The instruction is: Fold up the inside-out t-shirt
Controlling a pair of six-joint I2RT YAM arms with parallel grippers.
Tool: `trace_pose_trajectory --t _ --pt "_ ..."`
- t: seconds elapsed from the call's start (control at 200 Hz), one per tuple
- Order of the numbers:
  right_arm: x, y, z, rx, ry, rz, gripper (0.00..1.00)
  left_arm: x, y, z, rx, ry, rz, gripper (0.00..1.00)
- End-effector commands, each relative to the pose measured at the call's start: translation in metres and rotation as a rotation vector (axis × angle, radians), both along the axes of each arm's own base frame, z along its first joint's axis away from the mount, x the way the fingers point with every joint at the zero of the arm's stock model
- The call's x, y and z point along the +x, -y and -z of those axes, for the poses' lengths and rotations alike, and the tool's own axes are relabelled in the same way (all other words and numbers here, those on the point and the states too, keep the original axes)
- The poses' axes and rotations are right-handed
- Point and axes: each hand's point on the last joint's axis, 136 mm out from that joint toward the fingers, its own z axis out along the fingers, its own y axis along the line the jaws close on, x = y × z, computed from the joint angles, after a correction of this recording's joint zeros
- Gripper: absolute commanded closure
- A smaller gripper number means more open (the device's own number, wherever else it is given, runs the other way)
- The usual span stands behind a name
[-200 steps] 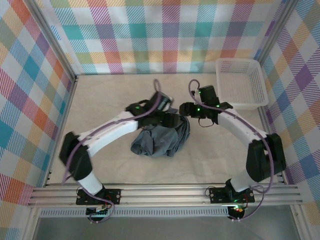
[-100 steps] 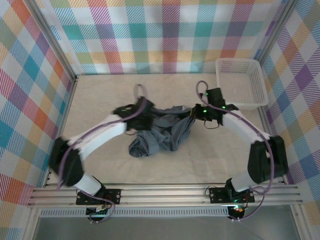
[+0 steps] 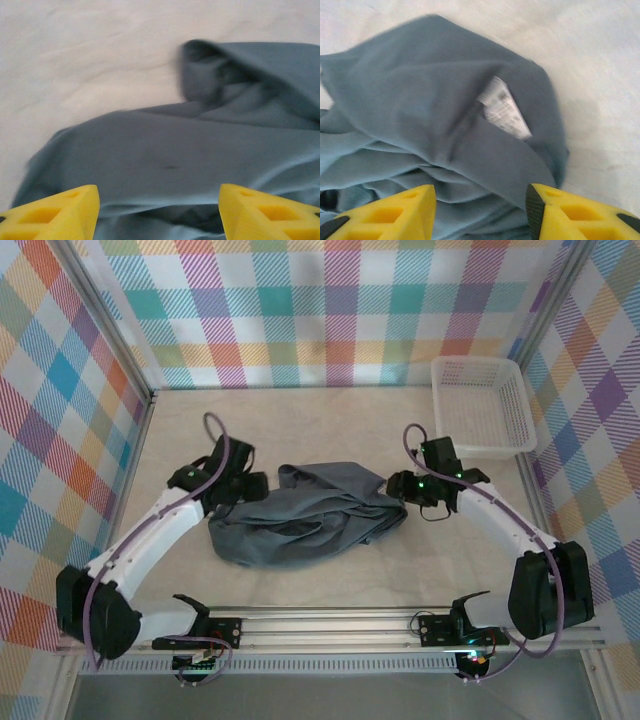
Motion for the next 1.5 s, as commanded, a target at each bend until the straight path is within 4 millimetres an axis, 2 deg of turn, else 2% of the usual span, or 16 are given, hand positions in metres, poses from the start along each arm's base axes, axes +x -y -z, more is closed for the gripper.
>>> trace_pose_trajectory --t 0.0,0.06,0.14,0.33,0.38,0.45,0.485,0.535,0.75,0.94,1.015,1.055,1.165,1.385,1.44,1.495 --pt "0.002 -0.031 -0.033 -0.050 0.150 -0.172 0.49 0.002 0.098 -0.018 -0.058 0.035 0.368 0.32" --pt "-0.006 -0.059 -0.029 -0.010 0.147 -0.288 0.49 -0.001 0.124 0.002 0.006 -0.024 0.493 0.28" --pt "-0.014 -0.080 -0.019 0.019 0.087 -0.348 0.49 0.005 0.135 0.031 0.082 -0.072 0.552 0.24" --pt "-0.024 -0.080 0.004 0.043 0.017 -0.312 0.48 0.036 0.125 0.087 0.155 -0.150 0.477 0.16" --pt "-0.027 -0.081 0.007 0.046 0.010 -0.329 0.47 0.043 0.126 0.095 0.147 -0.146 0.459 0.20" --pt "-0.032 -0.086 0.008 0.077 -0.005 -0.362 0.46 0.048 0.131 0.099 0.104 -0.146 0.455 0.40" --pt "-0.034 -0.091 0.008 0.100 -0.009 -0.382 0.46 0.049 0.135 0.097 0.071 -0.147 0.459 0.60" --pt "-0.035 -0.098 0.009 0.128 -0.009 -0.407 0.43 0.047 0.145 0.088 -0.013 -0.152 0.476 1.00" --pt "-0.022 -0.115 0.019 0.152 0.030 -0.441 0.37 0.034 0.167 -0.001 -0.496 -0.143 0.473 1.00" --pt "0.015 -0.112 0.049 0.014 0.094 -0.414 0.28 0.023 0.164 -0.031 -0.543 -0.161 0.496 1.00" --pt "0.024 -0.114 0.059 -0.015 0.089 -0.414 0.34 0.028 0.165 -0.044 -0.615 -0.164 0.484 1.00" --pt "0.025 -0.117 0.061 -0.009 0.081 -0.423 0.47 0.035 0.162 -0.050 -0.638 -0.153 0.460 1.00" --pt "0.011 -0.133 0.044 0.112 0.052 -0.479 1.00 0.067 0.134 -0.043 -0.590 -0.121 0.342 1.00" --pt "-0.079 -0.163 -0.081 0.663 0.127 -0.816 1.00 0.139 0.060 0.053 -0.396 -0.151 0.089 1.00" --pt "-0.090 -0.160 -0.097 0.708 0.154 -0.846 1.00 0.144 0.055 0.057 -0.440 -0.151 0.071 1.00" --pt "-0.094 -0.156 -0.102 0.717 0.171 -0.850 1.00 0.143 0.052 0.047 -0.469 -0.123 0.072 0.87"
